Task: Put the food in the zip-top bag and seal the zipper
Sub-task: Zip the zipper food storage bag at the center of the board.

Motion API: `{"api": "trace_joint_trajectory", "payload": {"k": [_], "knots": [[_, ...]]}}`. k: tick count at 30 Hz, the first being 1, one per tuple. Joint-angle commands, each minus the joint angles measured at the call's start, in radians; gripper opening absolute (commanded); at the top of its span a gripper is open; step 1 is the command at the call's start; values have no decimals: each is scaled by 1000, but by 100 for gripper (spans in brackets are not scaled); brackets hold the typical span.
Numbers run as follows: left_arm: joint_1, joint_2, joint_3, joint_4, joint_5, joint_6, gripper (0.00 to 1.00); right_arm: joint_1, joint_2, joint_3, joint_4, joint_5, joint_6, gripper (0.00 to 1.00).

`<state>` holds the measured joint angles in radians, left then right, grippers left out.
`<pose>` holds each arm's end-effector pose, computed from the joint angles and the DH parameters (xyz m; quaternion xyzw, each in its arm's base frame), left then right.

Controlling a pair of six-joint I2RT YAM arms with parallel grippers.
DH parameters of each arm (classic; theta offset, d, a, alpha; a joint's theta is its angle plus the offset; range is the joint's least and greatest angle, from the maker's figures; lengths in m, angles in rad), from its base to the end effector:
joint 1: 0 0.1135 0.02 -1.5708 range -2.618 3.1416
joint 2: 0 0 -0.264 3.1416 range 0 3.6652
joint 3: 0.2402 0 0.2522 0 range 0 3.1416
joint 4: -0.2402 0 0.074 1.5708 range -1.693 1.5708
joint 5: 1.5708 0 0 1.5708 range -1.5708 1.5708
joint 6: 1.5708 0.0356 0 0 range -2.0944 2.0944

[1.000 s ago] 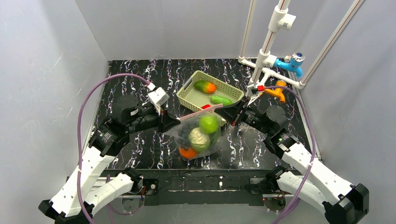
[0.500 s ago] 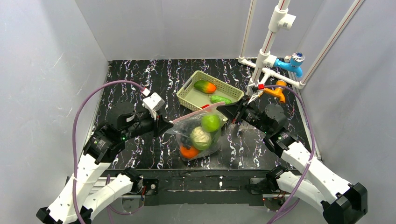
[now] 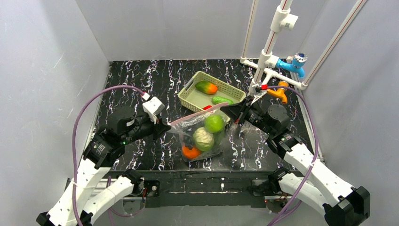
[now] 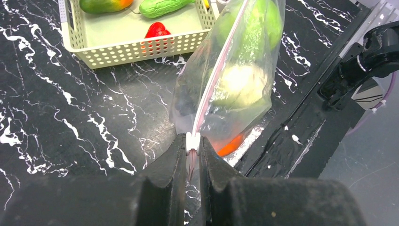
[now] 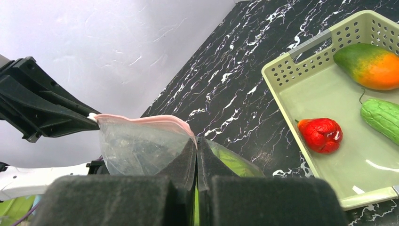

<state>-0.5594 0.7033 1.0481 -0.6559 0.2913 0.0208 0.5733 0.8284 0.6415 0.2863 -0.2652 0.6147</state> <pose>0.1063 -0.0786 0.3904 0.3106 0.7417 -0.2681 0.5306 0.1640 0.1170 0.3322 -0.0842 0.6671 0.4848 0.5593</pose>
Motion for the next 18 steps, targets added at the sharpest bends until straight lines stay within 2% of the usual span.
{"api": "trace_joint_trajectory", "payload": {"k": [1,8,9,14,18], "knots": [[10,-63,-11,-96,-80,24,0,-41,-11,27,87,78,-12,1],[11,-80,37,-140,-119,7,0,-44,1,39,102,44,-23,1],[11,-81,46,-145,-133,-4,4,-44,1,39,107,37,-26,1],[10,-83,98,-152,-104,-39,50,-44,27,62,126,-99,-47,1],[10,-41,191,-108,-222,-115,66,-43,49,98,93,-154,-77,1]]}}
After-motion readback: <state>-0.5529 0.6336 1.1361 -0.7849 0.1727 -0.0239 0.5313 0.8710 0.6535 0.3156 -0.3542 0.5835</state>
